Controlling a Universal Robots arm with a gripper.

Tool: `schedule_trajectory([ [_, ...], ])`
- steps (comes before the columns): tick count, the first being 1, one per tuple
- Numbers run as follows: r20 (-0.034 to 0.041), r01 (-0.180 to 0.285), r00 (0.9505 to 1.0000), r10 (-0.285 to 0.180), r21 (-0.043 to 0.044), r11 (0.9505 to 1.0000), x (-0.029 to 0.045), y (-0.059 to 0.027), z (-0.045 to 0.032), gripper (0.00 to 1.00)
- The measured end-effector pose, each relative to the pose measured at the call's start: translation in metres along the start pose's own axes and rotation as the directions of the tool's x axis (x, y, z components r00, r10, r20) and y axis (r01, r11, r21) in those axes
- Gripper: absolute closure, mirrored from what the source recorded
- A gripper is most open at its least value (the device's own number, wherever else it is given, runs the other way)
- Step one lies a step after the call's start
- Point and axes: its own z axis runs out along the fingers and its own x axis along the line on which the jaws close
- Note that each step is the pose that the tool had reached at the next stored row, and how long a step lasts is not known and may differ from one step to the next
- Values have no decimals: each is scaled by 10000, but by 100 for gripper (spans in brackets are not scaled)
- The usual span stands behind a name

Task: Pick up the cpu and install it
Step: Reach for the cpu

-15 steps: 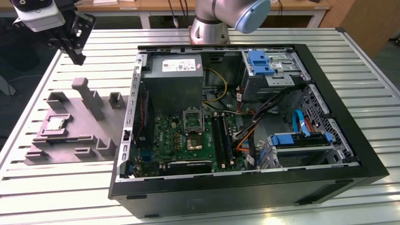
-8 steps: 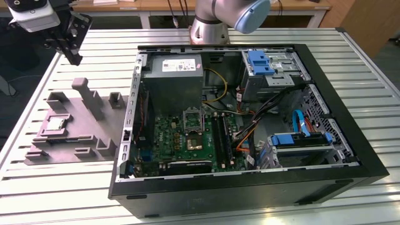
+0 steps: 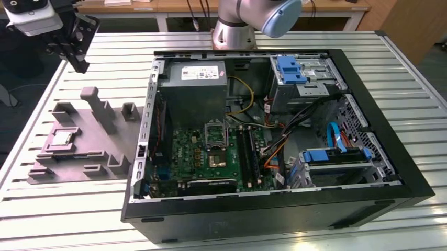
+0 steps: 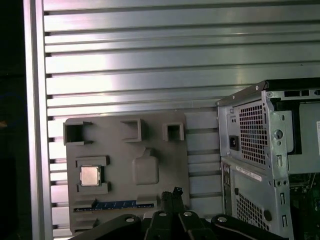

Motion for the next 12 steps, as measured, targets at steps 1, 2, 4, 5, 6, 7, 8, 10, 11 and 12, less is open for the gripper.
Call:
schedule_trajectory([
  [1,0,0,10000,0,0,10000,10,-1,0,89],
  [2,1,0,10000,0,0,10000,19,-1,0,89],
  [4,0,0,10000,0,0,10000,37,-3,0,89],
  [5,-1,0,10000,0,1,10000,48,-4,0,89],
  [6,0,0,10000,0,0,10000,57,-4,0,89],
  [7,0,0,10000,0,0,10000,67,-5,0,89],
  [8,-1,-1,10000,1,1,10000,76,-6,0,89],
  [10,0,-1,10000,1,0,10000,93,-7,1,89],
  [11,0,-1,10000,1,0,10000,100,-8,1,89],
  [12,0,-1,10000,1,0,10000,108,-8,1,89],
])
